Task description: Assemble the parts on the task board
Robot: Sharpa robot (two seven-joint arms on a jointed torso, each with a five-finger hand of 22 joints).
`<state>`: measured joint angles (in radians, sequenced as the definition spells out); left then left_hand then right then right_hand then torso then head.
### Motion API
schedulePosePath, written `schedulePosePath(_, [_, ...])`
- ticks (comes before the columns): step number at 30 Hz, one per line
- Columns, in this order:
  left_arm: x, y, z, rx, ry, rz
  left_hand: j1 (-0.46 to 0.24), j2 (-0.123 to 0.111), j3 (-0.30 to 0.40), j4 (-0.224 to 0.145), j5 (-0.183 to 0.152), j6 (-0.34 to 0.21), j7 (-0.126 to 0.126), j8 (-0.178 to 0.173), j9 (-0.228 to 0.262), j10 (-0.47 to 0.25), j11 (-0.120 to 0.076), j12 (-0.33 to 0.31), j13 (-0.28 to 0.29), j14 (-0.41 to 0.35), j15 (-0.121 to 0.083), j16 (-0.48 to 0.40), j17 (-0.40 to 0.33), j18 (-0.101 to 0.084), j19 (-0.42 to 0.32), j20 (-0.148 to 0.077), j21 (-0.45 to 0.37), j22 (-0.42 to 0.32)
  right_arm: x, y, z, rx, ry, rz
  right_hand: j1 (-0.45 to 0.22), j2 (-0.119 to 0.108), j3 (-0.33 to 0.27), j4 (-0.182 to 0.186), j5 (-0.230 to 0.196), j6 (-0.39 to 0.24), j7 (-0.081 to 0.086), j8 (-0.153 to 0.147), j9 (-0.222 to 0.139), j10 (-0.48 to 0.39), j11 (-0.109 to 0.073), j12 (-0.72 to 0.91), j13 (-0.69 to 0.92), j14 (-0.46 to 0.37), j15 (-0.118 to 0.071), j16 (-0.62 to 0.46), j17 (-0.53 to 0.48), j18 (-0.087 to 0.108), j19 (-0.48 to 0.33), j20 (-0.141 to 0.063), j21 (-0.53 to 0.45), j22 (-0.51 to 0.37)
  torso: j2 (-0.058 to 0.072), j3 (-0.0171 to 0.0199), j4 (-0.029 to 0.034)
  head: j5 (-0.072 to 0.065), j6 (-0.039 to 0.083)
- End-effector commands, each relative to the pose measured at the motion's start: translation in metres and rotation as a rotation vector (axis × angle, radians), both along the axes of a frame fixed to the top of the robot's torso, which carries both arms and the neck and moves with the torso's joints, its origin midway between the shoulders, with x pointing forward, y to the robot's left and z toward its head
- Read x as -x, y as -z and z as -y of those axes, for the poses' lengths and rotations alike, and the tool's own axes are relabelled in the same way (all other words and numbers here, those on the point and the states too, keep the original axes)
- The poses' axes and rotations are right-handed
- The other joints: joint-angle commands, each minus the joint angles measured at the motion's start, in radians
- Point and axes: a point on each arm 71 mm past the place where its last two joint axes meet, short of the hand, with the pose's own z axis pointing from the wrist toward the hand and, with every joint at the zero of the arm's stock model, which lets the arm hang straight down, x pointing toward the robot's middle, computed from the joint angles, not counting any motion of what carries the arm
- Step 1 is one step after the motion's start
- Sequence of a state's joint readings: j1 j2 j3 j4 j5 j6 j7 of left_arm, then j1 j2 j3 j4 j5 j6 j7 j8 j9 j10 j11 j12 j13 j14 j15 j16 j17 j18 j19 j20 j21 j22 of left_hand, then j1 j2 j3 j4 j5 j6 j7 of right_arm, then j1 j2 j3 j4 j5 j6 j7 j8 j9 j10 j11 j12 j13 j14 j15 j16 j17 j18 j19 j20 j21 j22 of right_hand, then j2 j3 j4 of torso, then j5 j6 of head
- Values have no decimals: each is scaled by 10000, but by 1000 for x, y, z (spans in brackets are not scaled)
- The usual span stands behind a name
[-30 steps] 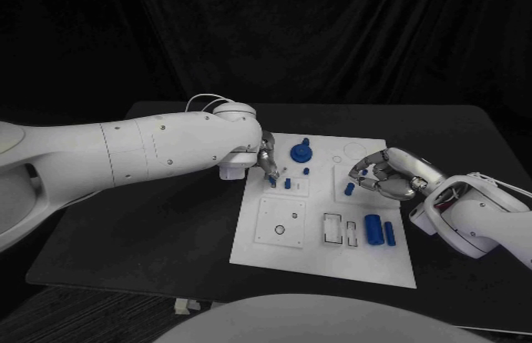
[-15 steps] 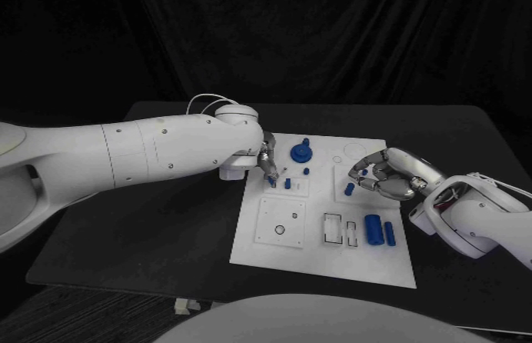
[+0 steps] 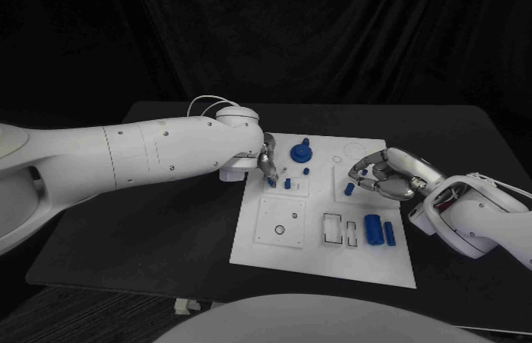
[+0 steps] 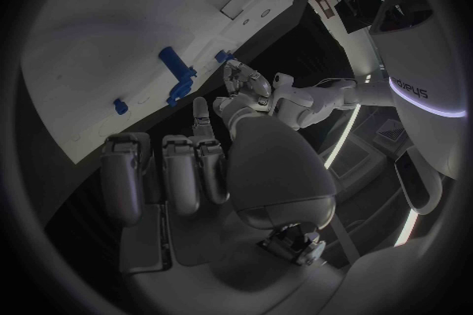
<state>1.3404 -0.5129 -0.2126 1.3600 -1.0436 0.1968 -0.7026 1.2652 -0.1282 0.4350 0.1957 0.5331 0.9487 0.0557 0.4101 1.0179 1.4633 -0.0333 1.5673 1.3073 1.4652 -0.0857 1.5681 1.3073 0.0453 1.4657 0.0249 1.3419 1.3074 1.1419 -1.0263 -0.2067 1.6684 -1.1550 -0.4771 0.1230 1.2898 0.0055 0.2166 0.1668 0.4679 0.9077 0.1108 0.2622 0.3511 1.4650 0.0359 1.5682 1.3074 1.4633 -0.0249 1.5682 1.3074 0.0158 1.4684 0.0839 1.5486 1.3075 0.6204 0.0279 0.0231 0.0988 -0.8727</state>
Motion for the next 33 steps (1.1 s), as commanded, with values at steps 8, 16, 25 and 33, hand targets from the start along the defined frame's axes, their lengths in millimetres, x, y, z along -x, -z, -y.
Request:
schedulePosePath(8, [1, 3, 2, 43, -24, 4, 7, 102, 1352, -1429, -9, -1, -60, 20, -1, 1075, 43, 35, 2634, 1056, 39, 27, 2635, 15, 279, 39, 38, 2015, 1, 0, 0, -43, 44, 83, 121, -35, 20, -61, 73, -44, 14, -62, -8, 1058, 14, 26, 2634, 1075, 15, 25, 2634, -61, 799, 38, -56, 2503, 6, 2, 3, 2, 1])
schedulePosePath(16, [2, 7, 3, 135, -55, 3, 2, 115, 1344, -1434, -10, 5, -62, 16, -12, 1075, 41, 35, 2634, 1056, 38, 27, 2635, 13, 284, 38, 49, 2018, 1, 0, 1, -40, 53, 83, 129, -37, 25, -69, 92, -45, 15, -62, -8, 1058, 14, 26, 2634, 1075, 15, 25, 2634, -60, 796, 38, -59, 2502, 8, 1, 5, -10, 1])
schedulePosePath(25, [3, 9, 4, 147, -15, -47, 1, 118, 1342, -1437, -9, 7, -63, 14, -15, 1075, 41, 35, 2634, 1056, 37, 27, 2635, 16, 279, 38, 36, 2014, 1, 0, 1, -30, 65, 63, 129, -37, 25, -69, 92, -45, 15, -62, -8, 1058, 14, 26, 2634, 1075, 15, 25, 2634, -60, 796, 38, -59, 2502, 4, 1, 3, 14, 1])
schedulePosePath(33, [5, 11, 5, 55, 74, -181, -2, 122, 1336, -1441, -10, 11, -65, 11, -22, 1075, 40, 35, 2634, 1056, 36, 27, 2635, 18, 276, 37, 24, 2010, 1, 0, 1, -32, 70, 61, 140, -41, 29, -79, 114, -48, 17, -63, -8, 1058, 15, 26, 2634, 1075, 15, 25, 2634, -59, 794, 38, -62, 2501, 4, 1, 4, 19, 1])
